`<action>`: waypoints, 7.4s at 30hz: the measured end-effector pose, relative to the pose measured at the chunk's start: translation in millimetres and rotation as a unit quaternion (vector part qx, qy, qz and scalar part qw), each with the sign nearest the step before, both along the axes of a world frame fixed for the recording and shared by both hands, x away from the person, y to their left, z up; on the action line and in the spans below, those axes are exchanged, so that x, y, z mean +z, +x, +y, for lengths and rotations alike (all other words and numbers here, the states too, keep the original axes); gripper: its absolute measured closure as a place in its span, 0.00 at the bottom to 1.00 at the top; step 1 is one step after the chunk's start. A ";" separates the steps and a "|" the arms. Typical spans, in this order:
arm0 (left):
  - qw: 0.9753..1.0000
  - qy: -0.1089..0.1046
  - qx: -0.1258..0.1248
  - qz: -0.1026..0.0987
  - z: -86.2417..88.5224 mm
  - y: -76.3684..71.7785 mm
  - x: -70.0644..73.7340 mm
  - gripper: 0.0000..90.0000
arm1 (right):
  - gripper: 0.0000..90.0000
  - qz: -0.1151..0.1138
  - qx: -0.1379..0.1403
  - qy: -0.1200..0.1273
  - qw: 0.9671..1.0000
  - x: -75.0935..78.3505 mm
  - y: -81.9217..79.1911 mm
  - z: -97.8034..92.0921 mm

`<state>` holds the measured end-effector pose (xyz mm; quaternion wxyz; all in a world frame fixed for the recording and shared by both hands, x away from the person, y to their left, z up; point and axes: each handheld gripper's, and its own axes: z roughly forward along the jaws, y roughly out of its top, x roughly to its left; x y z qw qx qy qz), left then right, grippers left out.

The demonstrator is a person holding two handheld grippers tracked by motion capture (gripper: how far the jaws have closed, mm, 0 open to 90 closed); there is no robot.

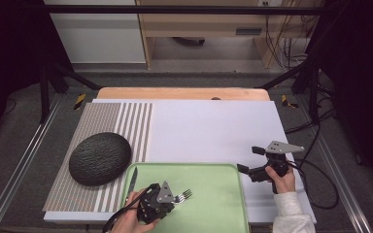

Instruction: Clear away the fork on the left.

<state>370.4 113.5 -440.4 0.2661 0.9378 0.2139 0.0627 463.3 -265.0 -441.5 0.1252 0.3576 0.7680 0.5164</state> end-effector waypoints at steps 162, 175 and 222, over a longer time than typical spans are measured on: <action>0.992 0.021 0.113 -0.056 74.1 40.9 -13.7 0.95 | 0.01 0.000 0.000 -0.003 1.000 -0.2 0.3 -0.2; 0.993 -0.015 0.102 -0.063 77.5 38.0 0.6 0.42 | 0.01 -0.001 -0.001 0.000 1.000 0.1 0.0 -0.6; 0.981 0.017 0.034 -0.190 152.7 47.6 34.5 0.09 | 0.01 0.000 -0.004 0.000 1.000 0.1 0.4 -0.6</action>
